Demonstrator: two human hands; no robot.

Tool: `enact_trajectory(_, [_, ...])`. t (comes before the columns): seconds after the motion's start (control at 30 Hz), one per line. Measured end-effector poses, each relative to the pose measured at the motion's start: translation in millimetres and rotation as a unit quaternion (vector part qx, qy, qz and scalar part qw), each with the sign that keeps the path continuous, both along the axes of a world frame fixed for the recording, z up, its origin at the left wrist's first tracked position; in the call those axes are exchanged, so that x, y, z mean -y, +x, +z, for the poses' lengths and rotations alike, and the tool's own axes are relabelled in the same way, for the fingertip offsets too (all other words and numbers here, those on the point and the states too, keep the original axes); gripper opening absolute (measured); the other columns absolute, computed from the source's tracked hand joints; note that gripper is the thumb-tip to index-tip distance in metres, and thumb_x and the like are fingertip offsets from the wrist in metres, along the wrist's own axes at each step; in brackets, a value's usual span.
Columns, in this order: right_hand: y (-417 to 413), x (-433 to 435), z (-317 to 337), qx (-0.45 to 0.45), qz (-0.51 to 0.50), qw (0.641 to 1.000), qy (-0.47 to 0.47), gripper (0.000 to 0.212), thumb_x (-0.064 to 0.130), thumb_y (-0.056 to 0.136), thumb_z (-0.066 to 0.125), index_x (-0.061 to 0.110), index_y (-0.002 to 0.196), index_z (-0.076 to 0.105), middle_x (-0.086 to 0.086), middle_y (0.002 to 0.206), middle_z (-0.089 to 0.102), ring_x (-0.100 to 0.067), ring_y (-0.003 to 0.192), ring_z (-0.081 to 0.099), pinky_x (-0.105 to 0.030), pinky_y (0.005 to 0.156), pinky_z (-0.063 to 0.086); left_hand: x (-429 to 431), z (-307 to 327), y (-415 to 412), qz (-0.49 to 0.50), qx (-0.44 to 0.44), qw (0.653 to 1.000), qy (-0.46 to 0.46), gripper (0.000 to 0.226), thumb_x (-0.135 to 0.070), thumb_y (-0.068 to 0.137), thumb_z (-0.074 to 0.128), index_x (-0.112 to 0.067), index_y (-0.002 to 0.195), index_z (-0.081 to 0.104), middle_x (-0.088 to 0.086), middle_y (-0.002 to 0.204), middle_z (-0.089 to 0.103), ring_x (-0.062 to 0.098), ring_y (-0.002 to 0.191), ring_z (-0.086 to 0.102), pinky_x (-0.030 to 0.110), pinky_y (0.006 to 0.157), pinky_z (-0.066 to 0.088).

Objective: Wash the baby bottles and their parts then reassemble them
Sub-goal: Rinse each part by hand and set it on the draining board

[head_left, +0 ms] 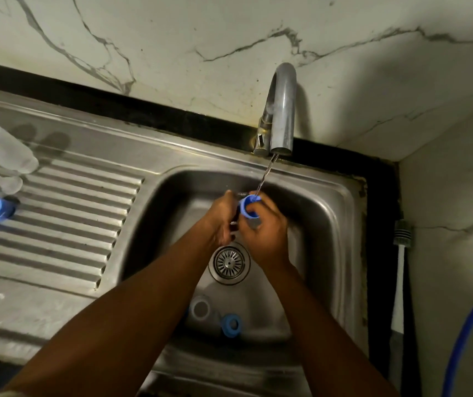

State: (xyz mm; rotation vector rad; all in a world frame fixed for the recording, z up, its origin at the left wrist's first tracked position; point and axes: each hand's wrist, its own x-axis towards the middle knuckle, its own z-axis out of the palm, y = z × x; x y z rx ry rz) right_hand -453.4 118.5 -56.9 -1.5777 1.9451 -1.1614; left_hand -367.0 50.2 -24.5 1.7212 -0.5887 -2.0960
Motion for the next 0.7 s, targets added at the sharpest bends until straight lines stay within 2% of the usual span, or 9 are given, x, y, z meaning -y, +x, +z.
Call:
enact_trajectory(0.03, [-2.5, 1.8, -5.2, -0.012, -0.012, 1.0, 0.009, 0.025, 0.012, 0.088, 0.067, 0.005, 0.111, 0.066, -0.012, 0.121, 0.063, -0.019, 0.107, 0.062, -0.039, 0.093, 0.055, -3.8, -4.2, 2.0, -0.018, 0.014, 1.0, 0.002, 0.056, -0.053, 0.104, 0.029, -0.01, 0.127, 0.056, 0.016, 0.117, 0.064, 0.03, 0.108, 0.061, 0.044, 0.095, 0.048])
enact_trajectory(0.07, [-4.1, 3.8, -11.3, -0.043, -0.005, 0.998, 0.04, 0.029, 0.011, 0.088, 0.067, 0.006, 0.116, 0.062, -0.011, 0.12, 0.062, -0.022, 0.106, 0.063, -0.041, 0.091, 0.055, -7.3, -5.8, 4.5, -0.012, 0.018, 1.0, 0.007, 0.061, -0.056, 0.104, 0.026, -0.01, 0.137, 0.049, 0.017, 0.124, 0.061, 0.032, 0.114, 0.058, 0.044, 0.095, 0.047])
enact_trajectory(0.13, [-3.2, 7.2, -19.5, -0.104, 0.03, 0.987, 0.12, 0.038, 0.01, 0.089, 0.068, 0.009, 0.125, 0.057, -0.01, 0.126, 0.06, -0.025, 0.111, 0.061, -0.038, 0.093, 0.054, -12.5, -8.3, 8.0, 0.01, 0.012, 1.0, 0.013, 0.06, -0.053, 0.107, 0.023, -0.006, 0.136, 0.046, 0.018, 0.117, 0.063, 0.029, 0.106, 0.06, 0.039, 0.083, 0.05])
enact_trajectory(0.27, [-2.4, 14.5, -28.3, -0.07, -0.024, 0.981, 0.181, 0.036, 0.011, 0.089, 0.07, 0.009, 0.123, 0.058, -0.009, 0.123, 0.062, -0.026, 0.112, 0.061, -0.037, 0.094, 0.053, -18.8, -18.4, 13.1, 0.008, 0.048, 0.999, 0.001, 0.064, -0.051, 0.107, 0.024, -0.006, 0.151, 0.037, 0.02, 0.141, 0.052, 0.035, 0.129, 0.048, 0.046, 0.109, 0.038])
enact_trajectory(0.4, [-1.1, 22.1, -34.1, -0.069, -0.025, 0.97, 0.23, 0.034, 0.012, 0.088, 0.07, 0.011, 0.121, 0.06, -0.009, 0.119, 0.063, -0.028, 0.111, 0.062, -0.039, 0.094, 0.052, -21.5, -25.0, 16.9, 0.021, 0.063, 0.998, -0.008, 0.064, -0.049, 0.108, 0.024, -0.005, 0.152, 0.035, 0.019, 0.138, 0.052, 0.03, 0.119, 0.049, 0.043, 0.106, 0.037])
enact_trajectory(0.5, [-1.9, 28.3, -34.9, -0.071, -0.011, 0.959, 0.273, 0.036, 0.017, 0.087, 0.074, 0.014, 0.12, 0.06, -0.008, 0.119, 0.064, -0.026, 0.11, 0.063, -0.038, 0.092, 0.054, -24.3, -28.1, 18.5, 0.02, 0.073, 0.997, -0.011, 0.062, -0.048, 0.108, 0.025, -0.004, 0.151, 0.037, 0.019, 0.142, 0.051, 0.032, 0.129, 0.048, 0.047, 0.113, 0.037])
enact_trajectory(0.57, [-1.1, 32.2, -33.7, -0.08, 0.009, 0.948, 0.309, 0.036, 0.017, 0.086, 0.074, 0.013, 0.119, 0.058, -0.006, 0.115, 0.063, -0.024, 0.106, 0.063, -0.038, 0.09, 0.055, -26.8, -29.3, 18.4, 0.019, 0.079, 0.997, -0.013, 0.06, -0.045, 0.108, 0.027, -0.004, 0.149, 0.039, 0.019, 0.141, 0.052, 0.032, 0.128, 0.05, 0.046, 0.111, 0.04])
enact_trajectory(0.63, [-1.2, 33.6, -31.8, -0.017, 0.014, 0.934, 0.356, 0.038, 0.023, 0.087, 0.071, 0.013, 0.119, 0.053, -0.005, 0.108, 0.064, -0.023, 0.098, 0.065, -0.038, 0.084, 0.056, -29.8, -26.0, 17.6, 0.013, 0.077, 0.997, -0.025, 0.052, -0.039, 0.109, 0.029, 0.0, 0.137, 0.051, 0.016, 0.134, 0.057, 0.031, 0.121, 0.054, 0.043, 0.106, 0.043])
enact_trajectory(0.7, [-1.7, 33.9, -26.8, 0.174, -0.049, 0.897, 0.404, 0.04, 0.032, 0.088, 0.061, 0.009, 0.12, 0.05, -0.009, 0.098, 0.068, -0.023, 0.079, 0.067, -0.033, 0.065, 0.056, -34.9, -22.7, 15.6, -0.01, 0.08, 0.996, -0.043, 0.041, -0.031, 0.109, 0.033, -0.003, 0.109, 0.063, 0.013, 0.116, 0.063, 0.026, 0.106, 0.059, 0.04, 0.102, 0.046])
